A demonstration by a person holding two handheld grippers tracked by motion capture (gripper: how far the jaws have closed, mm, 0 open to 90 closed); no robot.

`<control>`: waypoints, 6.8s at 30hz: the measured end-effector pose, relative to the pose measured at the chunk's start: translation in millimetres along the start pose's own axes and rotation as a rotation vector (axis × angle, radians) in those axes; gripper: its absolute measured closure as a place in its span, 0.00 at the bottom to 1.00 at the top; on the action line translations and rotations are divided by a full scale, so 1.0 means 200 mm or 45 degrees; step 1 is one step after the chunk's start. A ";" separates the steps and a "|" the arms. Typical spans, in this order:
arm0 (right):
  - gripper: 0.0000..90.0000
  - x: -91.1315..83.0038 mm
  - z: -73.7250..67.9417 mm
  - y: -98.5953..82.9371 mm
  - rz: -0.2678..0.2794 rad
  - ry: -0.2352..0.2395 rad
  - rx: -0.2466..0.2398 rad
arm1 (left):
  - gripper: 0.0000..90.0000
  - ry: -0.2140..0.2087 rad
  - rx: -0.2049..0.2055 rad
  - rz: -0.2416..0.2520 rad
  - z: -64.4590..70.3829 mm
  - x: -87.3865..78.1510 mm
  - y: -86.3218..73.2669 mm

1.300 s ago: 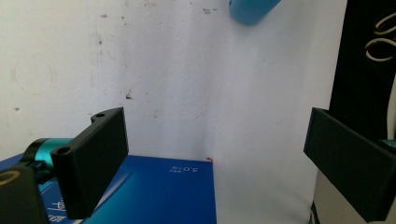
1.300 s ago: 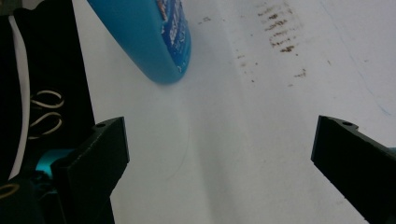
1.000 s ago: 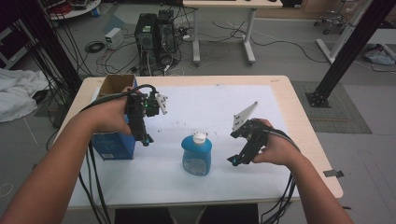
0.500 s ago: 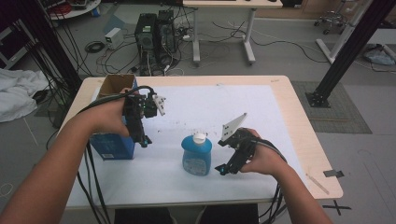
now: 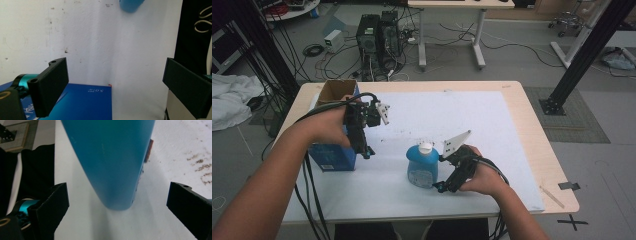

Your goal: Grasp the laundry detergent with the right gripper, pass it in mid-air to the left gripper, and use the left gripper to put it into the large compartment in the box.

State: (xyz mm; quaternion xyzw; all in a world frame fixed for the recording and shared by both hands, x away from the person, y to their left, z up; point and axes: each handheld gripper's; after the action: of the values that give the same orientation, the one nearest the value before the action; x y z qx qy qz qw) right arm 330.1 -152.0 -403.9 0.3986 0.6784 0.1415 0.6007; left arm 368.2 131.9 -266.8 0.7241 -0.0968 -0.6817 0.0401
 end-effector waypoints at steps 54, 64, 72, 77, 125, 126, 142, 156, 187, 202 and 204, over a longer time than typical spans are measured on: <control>0.26 0.14 -0.06 0.01 0.329 -0.060 -0.040 | 0.07 0.012 -0.020 -0.001 0.01 0.02 -0.04; 0.36 0.13 -0.06 0.01 0.352 -0.058 -0.063 | 0.07 0.013 -0.019 0.006 0.01 0.02 -0.03; 0.40 0.14 -0.07 0.00 0.351 -0.056 -0.071 | 0.07 0.016 -0.034 0.005 0.01 0.02 -0.04; 0.42 0.15 -0.07 0.00 0.356 -0.061 -0.070 | 0.07 0.018 -0.029 0.003 0.01 0.02 -0.04; 0.52 -0.04 -0.11 0.25 0.350 0.013 -0.206 | 0.07 0.024 0.081 -0.006 0.08 -0.13 0.16; 0.52 -0.04 -0.11 0.26 0.349 0.021 -0.209 | 0.07 0.027 0.083 -0.009 0.08 -0.13 0.17; 0.52 0.08 -0.10 0.38 0.284 0.113 -0.248 | 0.07 0.007 0.157 -0.036 0.14 -0.17 0.29; 0.52 0.16 -0.11 0.44 0.280 0.177 -0.242 | 0.07 -0.001 0.154 -0.070 0.15 -0.13 0.34; 0.52 0.24 -0.14 0.49 0.282 0.217 -0.252 | 0.11 -0.037 0.155 -0.161 0.14 -0.02 0.35; 0.52 0.24 -0.14 0.49 0.272 0.214 -0.253 | 0.20 -0.048 0.153 -0.164 0.13 -0.01 0.34; 0.52 0.24 -0.14 0.49 0.271 0.216 -0.253 | 0.23 -0.055 0.152 -0.162 0.13 -0.01 0.34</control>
State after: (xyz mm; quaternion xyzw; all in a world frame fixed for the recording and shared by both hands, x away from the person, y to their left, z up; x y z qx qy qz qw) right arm 343.0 -46.5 -365.5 0.3933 0.6635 0.3038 0.5593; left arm 336.4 67.3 -252.5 0.7151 -0.0919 -0.6912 -0.0487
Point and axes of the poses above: each handheld gripper's, and its own axes: x roughly forward along the jaws, y roughly out of its top, z roughly to its right, and after that the axes turned 10 degrees about x, right-handed
